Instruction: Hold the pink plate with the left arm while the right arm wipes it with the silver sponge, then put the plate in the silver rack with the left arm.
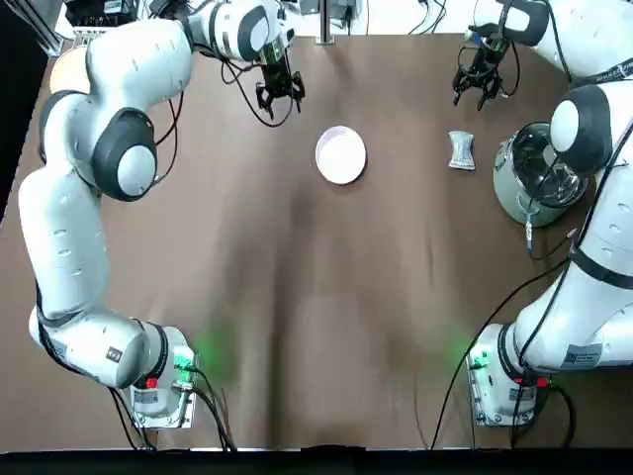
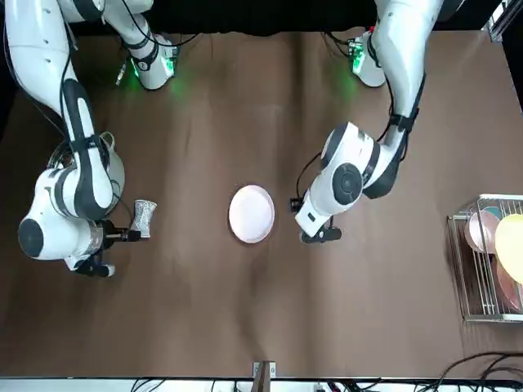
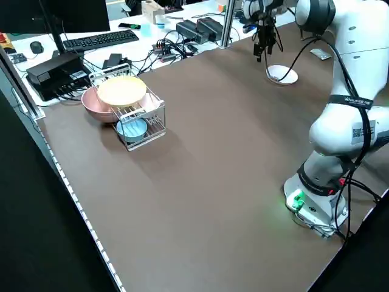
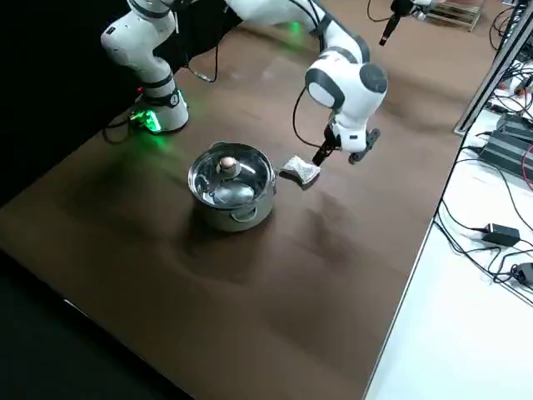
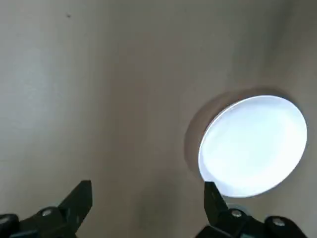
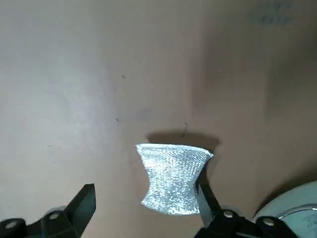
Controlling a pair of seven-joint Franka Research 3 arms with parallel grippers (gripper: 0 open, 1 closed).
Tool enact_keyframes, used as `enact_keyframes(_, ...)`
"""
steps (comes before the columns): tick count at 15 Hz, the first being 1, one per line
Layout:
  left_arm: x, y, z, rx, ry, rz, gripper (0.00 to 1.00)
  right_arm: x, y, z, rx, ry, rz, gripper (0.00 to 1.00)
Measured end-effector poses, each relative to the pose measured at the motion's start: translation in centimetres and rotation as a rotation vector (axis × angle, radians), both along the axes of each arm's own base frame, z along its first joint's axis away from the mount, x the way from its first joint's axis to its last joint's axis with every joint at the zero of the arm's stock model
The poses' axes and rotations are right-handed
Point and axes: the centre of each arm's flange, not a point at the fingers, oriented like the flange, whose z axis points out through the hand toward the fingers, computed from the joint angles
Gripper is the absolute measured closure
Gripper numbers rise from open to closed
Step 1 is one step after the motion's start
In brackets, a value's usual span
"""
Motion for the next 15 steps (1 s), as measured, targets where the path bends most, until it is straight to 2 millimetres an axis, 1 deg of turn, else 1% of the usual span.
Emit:
enact_keyframes(1, -0.2, -0.7, -1.0, -0.001, -0.001, 0.013, 0.00, -0.3, -0.3, -1.0, -0.001, 0.019, -0.004, 0.07)
enact_keyframes(2, -0.5, -1.6, -2.1, 0.000, 0.001, 0.020, 0.00, -0.7, -0.5, -2.0, -0.002, 0.041, -0.007, 0.13)
enact_keyframes(3, -1.7, -4.1, -4.1, -0.002, -0.003, 0.039, 0.01, -1.8, -0.7, -3.7, -0.002, 0.081, -0.010, 0.17)
enact_keyframes(4, -2.3, -5.3, -5.1, -0.005, -0.009, 0.047, 0.01, -2.3, -0.7, -4.4, -0.002, 0.099, -0.011, 0.21)
enact_keyframes(6, -3.5, -7.0, -6.9, -0.016, -0.030, 0.053, 0.03, -3.3, -0.7, -5.6, -0.002, 0.129, -0.012, 0.24)
enact_keyframes(7, -4.0, -7.3, -7.7, -0.025, -0.045, 0.054, 0.04, -3.6, -0.7, -6.0, -0.002, 0.140, -0.012, 0.27)
enact_keyframes(8, -4.3, -7.4, -8.5, -0.033, -0.060, 0.057, 0.06, -3.8, -0.7, -6.4, -0.002, 0.147, -0.011, 0.27)
enact_keyframes(9, -4.5, -7.3, -9.2, -0.037, -0.070, 0.062, 0.07, -4.0, -0.6, -6.6, -0.002, 0.153, -0.011, 0.32)
enact_keyframes(10, -4.7, -7.1, -9.9, -0.036, -0.072, 0.065, 0.09, -4.1, -0.6, -6.9, -0.002, 0.158, -0.011, 0.32)
enact_keyframes(11, -4.9, -7.0, -10.5, -0.033, -0.069, 0.066, 0.11, -4.2, -0.6, -7.2, -0.003, 0.163, -0.011, 0.36)
enact_keyframes(12, -5.1, -7.0, -11.1, -0.032, -0.067, 0.066, 0.11, -4.2, -0.7, -7.5, -0.003, 0.168, -0.012, 0.36)
enact_keyframes(15, -5.6, -7.6, -12.5, -0.037, -0.072, 0.061, 0.12, -4.2, -0.7, -8.6, -0.006, 0.164, -0.014, 0.40)
